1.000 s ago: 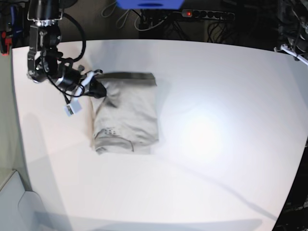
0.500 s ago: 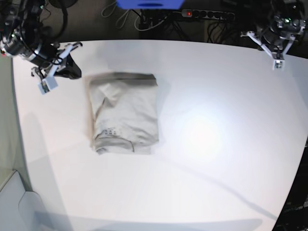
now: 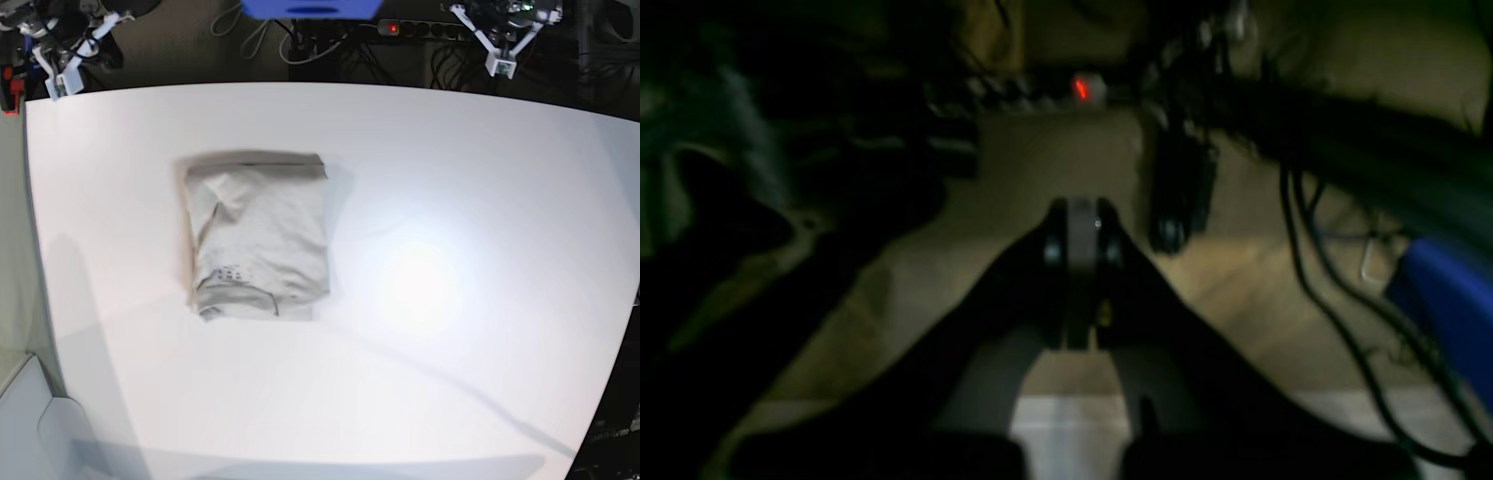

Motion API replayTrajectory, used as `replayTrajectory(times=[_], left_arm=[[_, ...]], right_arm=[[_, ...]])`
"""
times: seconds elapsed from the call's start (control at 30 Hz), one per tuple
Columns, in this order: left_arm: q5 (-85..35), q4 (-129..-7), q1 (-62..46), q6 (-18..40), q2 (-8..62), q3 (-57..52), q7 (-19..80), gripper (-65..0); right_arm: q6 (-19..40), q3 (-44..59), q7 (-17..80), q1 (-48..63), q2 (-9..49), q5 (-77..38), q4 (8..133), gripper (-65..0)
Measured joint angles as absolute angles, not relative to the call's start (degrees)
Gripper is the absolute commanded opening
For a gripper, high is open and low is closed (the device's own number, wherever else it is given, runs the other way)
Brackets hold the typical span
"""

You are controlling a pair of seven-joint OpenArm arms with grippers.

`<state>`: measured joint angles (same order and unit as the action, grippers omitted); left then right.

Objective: Layout the t-shirt on the table in an organized manner, then fold the t-shirt properly

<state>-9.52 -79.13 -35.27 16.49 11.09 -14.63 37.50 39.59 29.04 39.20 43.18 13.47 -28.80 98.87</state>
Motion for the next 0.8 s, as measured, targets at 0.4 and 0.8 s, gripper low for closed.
replayTrajectory(times=[0.4,0.8], left_arm=[[-9.47,-32.16,-16.95,16.38,11.73,-3.36,9.34,-64.9],[-10.2,-5.41,-2.96,7.9,8.67,7.81,-3.55,-64.9]], right_arm=[[39.03,26.28,3.51,20.34,15.7,-4.78,29.63,-65.0],[39.18,26.35,-12.56,12.25,11.99,12.14,15.79,-65.0]])
